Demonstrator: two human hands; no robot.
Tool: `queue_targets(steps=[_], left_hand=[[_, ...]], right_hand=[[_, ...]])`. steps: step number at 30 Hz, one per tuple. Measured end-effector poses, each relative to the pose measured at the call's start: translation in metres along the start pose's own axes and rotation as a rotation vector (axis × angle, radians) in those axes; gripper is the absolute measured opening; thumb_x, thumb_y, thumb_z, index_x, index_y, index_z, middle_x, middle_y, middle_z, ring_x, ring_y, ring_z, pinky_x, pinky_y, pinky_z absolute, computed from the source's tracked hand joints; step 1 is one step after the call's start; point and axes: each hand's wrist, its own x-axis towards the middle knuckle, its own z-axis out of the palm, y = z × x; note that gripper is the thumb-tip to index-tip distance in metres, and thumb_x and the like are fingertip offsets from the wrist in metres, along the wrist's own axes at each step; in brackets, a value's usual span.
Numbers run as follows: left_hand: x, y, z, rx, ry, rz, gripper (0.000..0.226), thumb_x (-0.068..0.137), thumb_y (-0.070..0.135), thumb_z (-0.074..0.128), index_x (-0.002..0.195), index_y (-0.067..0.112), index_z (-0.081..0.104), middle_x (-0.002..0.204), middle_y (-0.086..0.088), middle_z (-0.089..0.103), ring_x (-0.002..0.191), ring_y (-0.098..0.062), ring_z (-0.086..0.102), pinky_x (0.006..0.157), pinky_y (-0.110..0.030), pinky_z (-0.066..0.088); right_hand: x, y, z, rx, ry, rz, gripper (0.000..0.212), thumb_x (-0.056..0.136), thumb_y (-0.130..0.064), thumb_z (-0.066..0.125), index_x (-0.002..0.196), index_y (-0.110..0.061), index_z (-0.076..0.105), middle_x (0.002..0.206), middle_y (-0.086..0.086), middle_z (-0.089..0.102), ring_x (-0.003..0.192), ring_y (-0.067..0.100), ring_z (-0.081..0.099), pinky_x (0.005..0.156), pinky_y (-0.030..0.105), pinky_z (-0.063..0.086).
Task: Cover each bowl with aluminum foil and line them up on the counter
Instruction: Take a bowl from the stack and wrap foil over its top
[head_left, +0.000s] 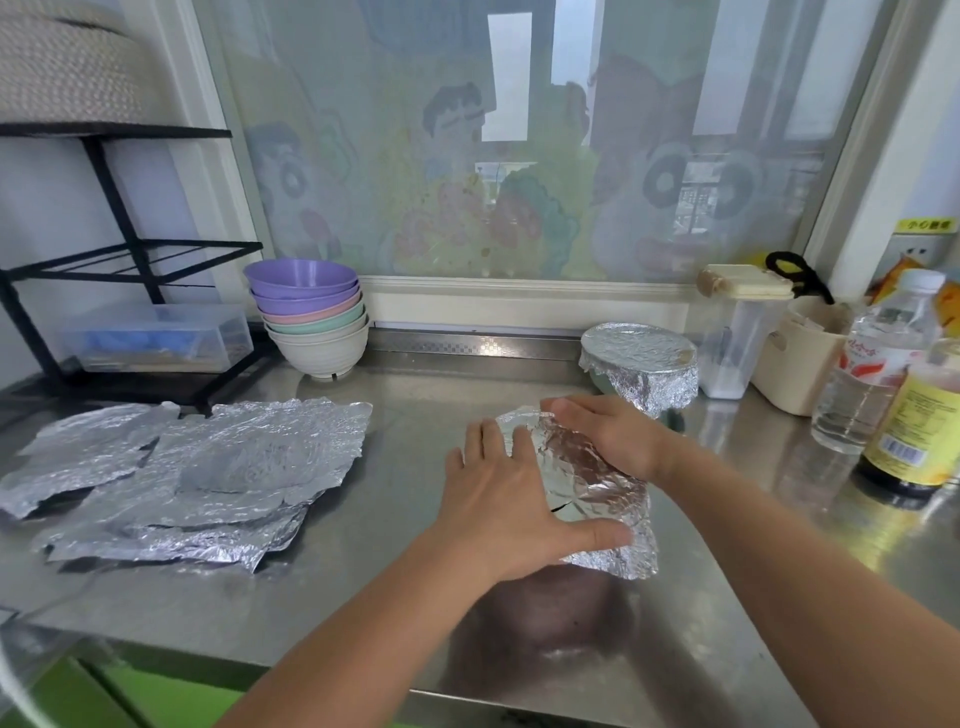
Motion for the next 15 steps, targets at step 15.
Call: queue_targets(steps=[15], left_hand=[[-0.029,-0.026,-0.026,-0.523,0.075,-0.149,0.11,0.067,0.086,0.034,0.155,0.025,0.011,0.162,0.007,0.006,0.147,-0.007,0.0,0.112,-0.024,0.002]], right_hand=[[-0.041,-0.001,-0.018,-0.059,0.441,0.143,0.043,0.1,-0.04,0.047,0.102,-0.003,0.069,0.092,0.012,0.069,0.09,0.031,0.062,0.089,0.04,0.047]])
